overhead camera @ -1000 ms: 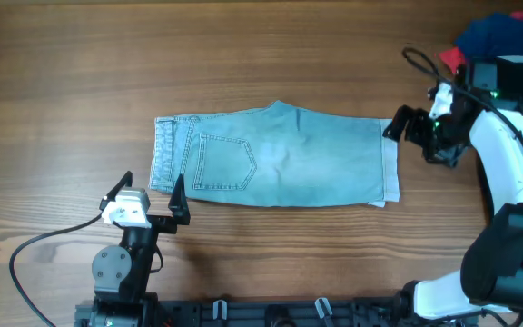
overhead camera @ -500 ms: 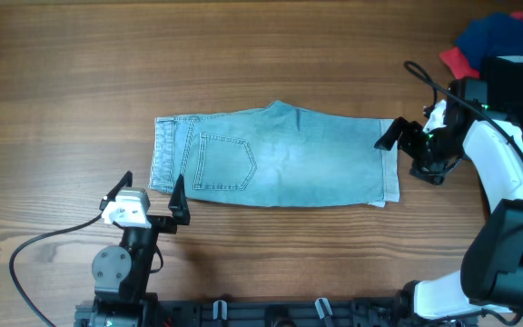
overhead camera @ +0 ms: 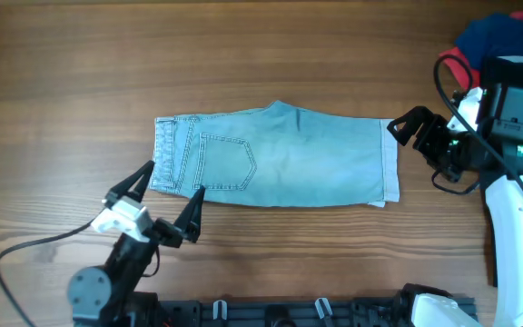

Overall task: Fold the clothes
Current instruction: 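Reach the left gripper to the shorts' left edge and grasp it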

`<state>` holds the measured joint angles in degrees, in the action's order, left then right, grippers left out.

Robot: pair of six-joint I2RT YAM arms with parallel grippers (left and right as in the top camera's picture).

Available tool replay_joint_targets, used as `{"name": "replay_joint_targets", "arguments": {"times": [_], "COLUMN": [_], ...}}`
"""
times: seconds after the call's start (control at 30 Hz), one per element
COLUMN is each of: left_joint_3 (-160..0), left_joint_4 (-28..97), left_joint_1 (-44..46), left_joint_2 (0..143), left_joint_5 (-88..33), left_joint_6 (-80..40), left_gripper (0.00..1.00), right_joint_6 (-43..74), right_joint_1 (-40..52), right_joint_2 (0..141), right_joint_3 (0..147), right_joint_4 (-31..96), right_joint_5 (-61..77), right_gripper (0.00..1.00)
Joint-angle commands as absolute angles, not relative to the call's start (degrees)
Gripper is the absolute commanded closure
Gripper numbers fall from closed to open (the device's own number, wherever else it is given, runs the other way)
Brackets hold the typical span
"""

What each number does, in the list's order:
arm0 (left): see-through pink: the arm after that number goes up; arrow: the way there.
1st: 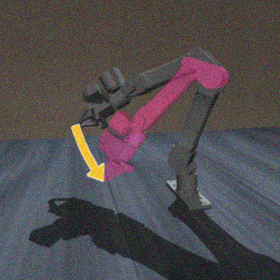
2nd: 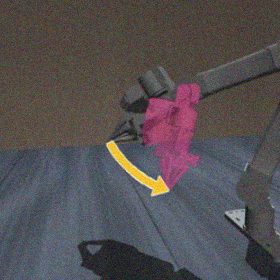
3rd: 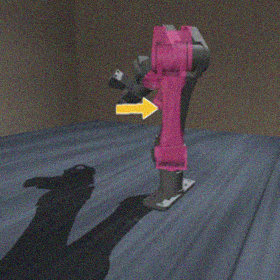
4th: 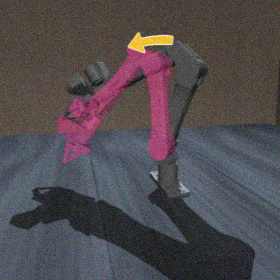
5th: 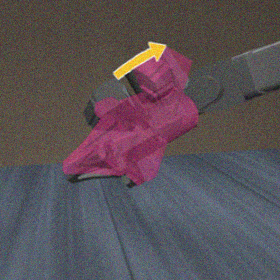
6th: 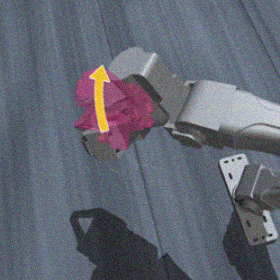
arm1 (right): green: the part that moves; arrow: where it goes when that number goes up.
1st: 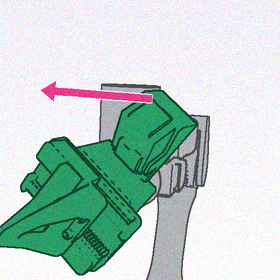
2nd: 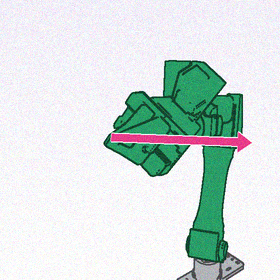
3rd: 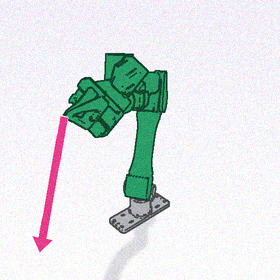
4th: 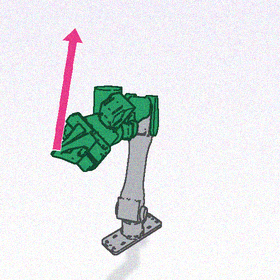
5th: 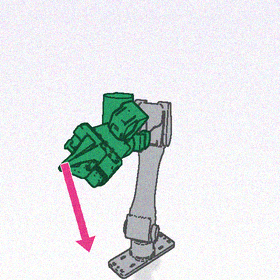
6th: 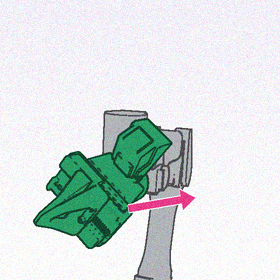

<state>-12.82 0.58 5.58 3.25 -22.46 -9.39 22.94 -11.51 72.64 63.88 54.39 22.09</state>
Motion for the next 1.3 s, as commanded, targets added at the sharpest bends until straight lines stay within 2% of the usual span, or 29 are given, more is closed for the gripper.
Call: {"name": "replay_joint_targets", "arguments": {"times": [0.0,0.1,0.2,0.3,0.43,0.53,0.67,0.7,0.93,1.27], "left_joint_3": [-29.3,-48.4,-60.8,-68.7,-69.1,-69.1,-69.1,-69.1,-69.1,-68.4], "left_joint_4": [12.9,32.4,43.2,48.9,47.8,48.1,49.4,51.8,51.6,52.5], "left_joint_1": [5.8,5.8,5.8,5.7,0.4,-6.6,-12.3,-14.9,-20.1,-20.1], "left_joint_2": [13.9,33.6,48.2,60.9,71.8,80.5,89.0,93.4,103.6,111.9], "left_joint_5": [-20.8,-15.2,-11.3,-5.0,-5.8,-20.8,-30.1,-38.1,-36.2,-41.5], "left_joint_6": [-9.0,-6.1,-2.7,-1.7,-1.1,8.6,13.4,21.4,22.3,25.2], "left_gripper": [0.0,0.0,0.0,0.0,0.0,0.0,0.0,0.0,0.0,0.0], "right_joint_6": [27.5,32.7,36.1,38.9,39.6,39.6,39.6,39.6,39.6,39.6], "right_joint_1": [-11.2,-11.2,-11.2,-11.2,-11.2,-11.2,-11.2,-11.2,-11.2,-11.2], "right_joint_2": [73.2,73.4,73.4,73.4,73.4,73.4,73.4,73.4,73.4,73.4], "right_joint_3": [63.8,63.8,63.8,63.8,63.8,63.8,63.8,63.8,63.8,63.8], "right_joint_4": [53.7,52.9,52.9,52.9,52.9,52.9,52.9,52.9,52.9,52.9], "right_joint_5": [22.8,22.7,22.7,22.7,22.7,22.7,22.7,22.7,22.8,22.7], "right_gripper": [0.0,0.0,0.0,0.0,0.0,0.0,0.0,0.0,0.0,0.0]}}
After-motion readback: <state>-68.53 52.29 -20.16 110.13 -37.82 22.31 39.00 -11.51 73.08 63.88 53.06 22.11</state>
